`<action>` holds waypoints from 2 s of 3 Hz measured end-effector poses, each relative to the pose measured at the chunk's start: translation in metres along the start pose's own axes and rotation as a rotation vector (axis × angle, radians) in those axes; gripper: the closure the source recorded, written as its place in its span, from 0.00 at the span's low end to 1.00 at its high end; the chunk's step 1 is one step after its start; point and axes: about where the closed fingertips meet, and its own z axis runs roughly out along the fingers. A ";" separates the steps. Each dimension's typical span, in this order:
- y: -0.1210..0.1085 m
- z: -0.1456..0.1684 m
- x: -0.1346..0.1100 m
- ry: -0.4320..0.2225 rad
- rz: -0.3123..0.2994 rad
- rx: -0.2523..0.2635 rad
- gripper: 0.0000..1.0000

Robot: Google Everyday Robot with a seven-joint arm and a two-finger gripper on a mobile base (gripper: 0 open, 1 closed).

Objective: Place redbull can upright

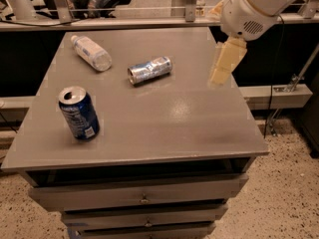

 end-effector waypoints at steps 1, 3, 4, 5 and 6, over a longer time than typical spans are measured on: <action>-0.023 0.045 -0.026 -0.069 -0.072 -0.023 0.00; -0.048 0.121 -0.056 -0.097 -0.174 -0.078 0.00; -0.054 0.147 -0.067 -0.087 -0.196 -0.106 0.00; -0.055 0.169 -0.079 -0.071 -0.224 -0.134 0.00; -0.050 0.189 -0.089 -0.044 -0.254 -0.162 0.00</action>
Offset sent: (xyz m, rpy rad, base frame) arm 0.0966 0.1060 -0.0725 0.0408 -0.0078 0.2634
